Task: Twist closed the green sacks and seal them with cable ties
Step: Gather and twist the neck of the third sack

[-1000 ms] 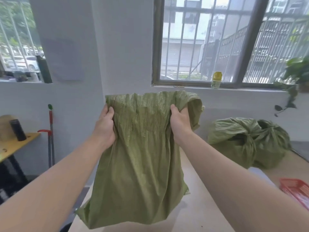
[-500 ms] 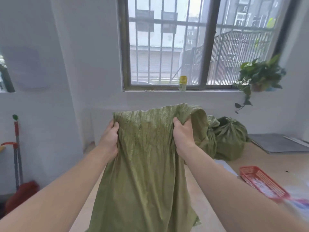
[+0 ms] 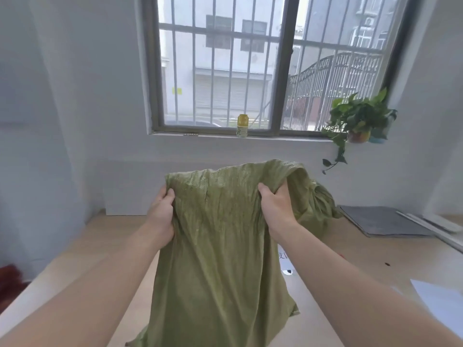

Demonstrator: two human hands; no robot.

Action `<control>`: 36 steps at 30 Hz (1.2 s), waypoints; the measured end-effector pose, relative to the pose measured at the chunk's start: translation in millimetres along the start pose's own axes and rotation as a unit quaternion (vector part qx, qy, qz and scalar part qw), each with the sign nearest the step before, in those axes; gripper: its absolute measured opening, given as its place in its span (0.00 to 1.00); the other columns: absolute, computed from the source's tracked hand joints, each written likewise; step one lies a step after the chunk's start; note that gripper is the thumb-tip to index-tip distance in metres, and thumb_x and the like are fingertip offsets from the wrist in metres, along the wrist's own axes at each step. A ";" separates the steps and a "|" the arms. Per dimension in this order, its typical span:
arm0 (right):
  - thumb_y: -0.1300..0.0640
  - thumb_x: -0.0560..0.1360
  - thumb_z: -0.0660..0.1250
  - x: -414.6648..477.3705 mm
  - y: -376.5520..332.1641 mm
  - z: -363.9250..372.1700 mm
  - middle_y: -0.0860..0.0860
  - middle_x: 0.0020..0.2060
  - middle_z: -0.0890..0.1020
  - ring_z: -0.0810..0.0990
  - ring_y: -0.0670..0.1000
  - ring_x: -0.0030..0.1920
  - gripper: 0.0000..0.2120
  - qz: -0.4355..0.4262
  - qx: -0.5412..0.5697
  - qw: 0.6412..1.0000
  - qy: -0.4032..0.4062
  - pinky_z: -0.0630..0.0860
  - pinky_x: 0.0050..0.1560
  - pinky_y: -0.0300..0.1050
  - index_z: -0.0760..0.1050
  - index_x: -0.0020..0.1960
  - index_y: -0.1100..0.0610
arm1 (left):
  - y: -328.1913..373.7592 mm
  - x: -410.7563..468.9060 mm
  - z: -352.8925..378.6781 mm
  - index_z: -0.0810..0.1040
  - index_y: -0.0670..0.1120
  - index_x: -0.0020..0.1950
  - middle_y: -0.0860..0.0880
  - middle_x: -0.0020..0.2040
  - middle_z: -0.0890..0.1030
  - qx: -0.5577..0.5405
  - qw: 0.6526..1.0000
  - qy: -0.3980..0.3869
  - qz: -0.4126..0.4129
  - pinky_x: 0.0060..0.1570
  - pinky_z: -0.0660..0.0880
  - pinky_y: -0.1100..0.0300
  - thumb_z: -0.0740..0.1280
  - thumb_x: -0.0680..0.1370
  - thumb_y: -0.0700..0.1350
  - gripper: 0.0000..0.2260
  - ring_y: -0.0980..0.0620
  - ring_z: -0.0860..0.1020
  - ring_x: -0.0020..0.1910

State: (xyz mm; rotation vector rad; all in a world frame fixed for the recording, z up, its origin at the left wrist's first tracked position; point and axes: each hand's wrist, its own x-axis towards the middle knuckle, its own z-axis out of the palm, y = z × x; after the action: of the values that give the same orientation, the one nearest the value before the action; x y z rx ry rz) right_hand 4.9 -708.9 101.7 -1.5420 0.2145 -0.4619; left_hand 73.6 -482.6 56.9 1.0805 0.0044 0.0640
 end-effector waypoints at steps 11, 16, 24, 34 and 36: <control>0.54 0.81 0.63 42.5 36.4 -63.2 0.44 0.60 0.80 0.79 0.50 0.62 0.20 0.018 -0.006 0.999 0.045 0.74 0.70 0.59 0.69 0.71 0.44 | -59.8 19.0 52.7 0.75 0.52 0.71 0.47 0.67 0.81 0.027 0.997 -0.049 -0.060 0.69 0.73 0.45 0.56 0.87 0.45 0.15 0.47 0.79 0.65; 0.54 0.80 0.64 60.1 47.0 -90.1 0.45 0.60 0.80 0.79 0.50 0.62 0.20 0.024 -0.009 0.999 0.043 0.75 0.69 0.59 0.69 0.71 0.44 | -64.1 12.3 65.7 0.74 0.52 0.73 0.47 0.65 0.82 0.058 0.993 -0.080 -0.070 0.65 0.76 0.45 0.56 0.87 0.42 0.16 0.46 0.81 0.64; 0.45 0.79 0.63 74.0 67.0 -148.8 0.44 0.60 0.79 0.77 0.51 0.64 0.22 0.052 -0.016 0.999 0.008 0.72 0.66 0.52 0.69 0.72 0.47 | -96.0 -6.8 85.1 0.73 0.48 0.62 0.44 0.58 0.82 0.119 0.991 0.020 -0.061 0.45 0.79 0.49 0.73 0.77 0.36 0.17 0.44 0.82 0.49; 0.53 0.83 0.54 102.0 79.8 -213.0 0.49 0.67 0.76 0.76 0.51 0.60 0.20 0.133 -0.031 0.991 0.000 0.70 0.67 0.50 0.74 0.71 0.50 | -128.0 -31.2 87.9 0.78 0.45 0.46 0.46 0.45 0.82 0.174 0.966 0.190 0.019 0.46 0.78 0.54 0.67 0.79 0.32 0.08 0.46 0.80 0.45; 0.61 0.80 0.58 107.6 84.8 -226.7 0.45 0.71 0.73 0.76 0.48 0.63 0.29 0.094 -0.046 0.995 -0.004 0.72 0.68 0.49 0.66 0.79 0.44 | -119.2 -38.4 80.2 0.77 0.47 0.45 0.48 0.43 0.81 0.145 0.963 0.218 0.060 0.42 0.77 0.58 0.66 0.80 0.31 0.12 0.49 0.79 0.44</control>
State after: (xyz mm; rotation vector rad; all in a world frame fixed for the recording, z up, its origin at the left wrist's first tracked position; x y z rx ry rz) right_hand 19.9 -962.6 27.1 -1.5955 0.3747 -0.3012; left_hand 44.0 -611.3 -11.5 1.3409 0.3538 0.4211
